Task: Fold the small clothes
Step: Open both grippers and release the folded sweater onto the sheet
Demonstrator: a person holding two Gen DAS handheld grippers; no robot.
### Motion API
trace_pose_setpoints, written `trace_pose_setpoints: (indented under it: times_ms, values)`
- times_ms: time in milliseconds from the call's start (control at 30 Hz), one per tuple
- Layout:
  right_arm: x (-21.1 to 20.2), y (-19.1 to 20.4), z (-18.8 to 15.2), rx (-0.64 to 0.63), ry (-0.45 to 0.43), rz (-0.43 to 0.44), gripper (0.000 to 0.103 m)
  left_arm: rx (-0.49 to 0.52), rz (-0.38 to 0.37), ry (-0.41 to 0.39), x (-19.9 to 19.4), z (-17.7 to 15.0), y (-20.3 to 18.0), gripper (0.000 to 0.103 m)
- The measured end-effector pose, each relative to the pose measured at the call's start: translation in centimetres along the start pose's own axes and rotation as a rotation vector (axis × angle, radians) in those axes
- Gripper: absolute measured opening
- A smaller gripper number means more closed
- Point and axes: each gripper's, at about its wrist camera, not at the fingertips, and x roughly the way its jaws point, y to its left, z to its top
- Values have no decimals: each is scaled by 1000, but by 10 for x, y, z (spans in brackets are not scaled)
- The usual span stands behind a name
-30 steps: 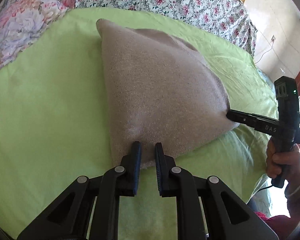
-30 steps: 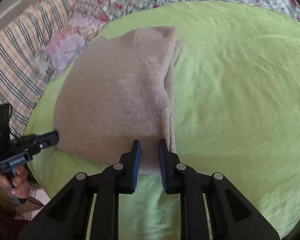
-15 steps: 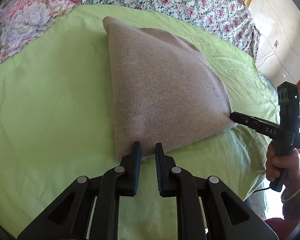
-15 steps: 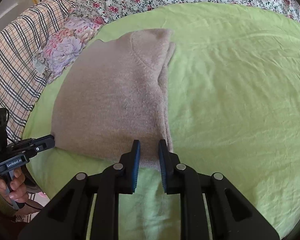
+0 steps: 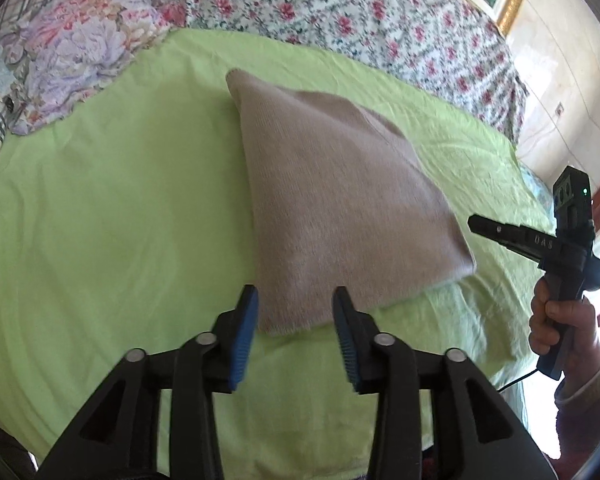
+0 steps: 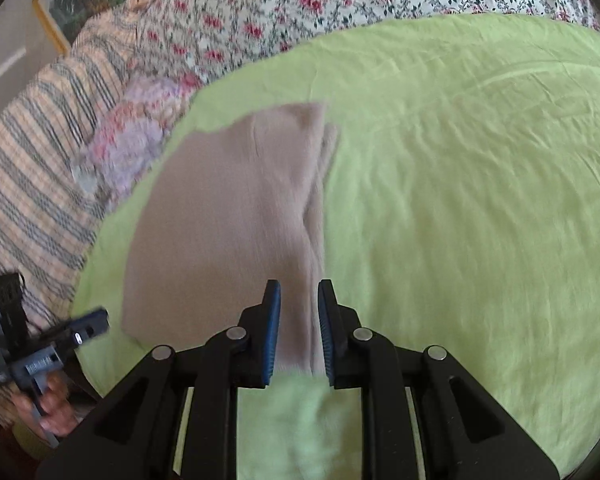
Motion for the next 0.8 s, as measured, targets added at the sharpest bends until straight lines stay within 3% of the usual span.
trace_pose_setpoints:
  times_ms: [167, 233, 333, 367, 433, 600, 800]
  values:
    - [37, -15, 33, 113, 17, 105, 21, -55, 8, 8, 10, 10, 11, 45]
    - [55, -19, 41, 140, 41, 141, 26, -60, 9, 23, 18, 13, 12, 45]
    - [75, -18, 44, 139, 93, 126, 27, -72, 11, 54, 29, 12, 14, 45]
    - [75, -17, 45, 136, 86, 131, 14, -72, 15, 66, 33, 12, 14, 45]
    - [66, -14, 46, 121, 47, 118, 14, -72, 22, 86, 40, 10, 15, 45]
    - [83, -20, 37, 84, 72, 34, 13, -92, 14, 113, 52, 6, 20, 48]
    - [58, -10, 35, 50, 25, -14, 20, -66, 45, 110, 48, 5, 15, 48]
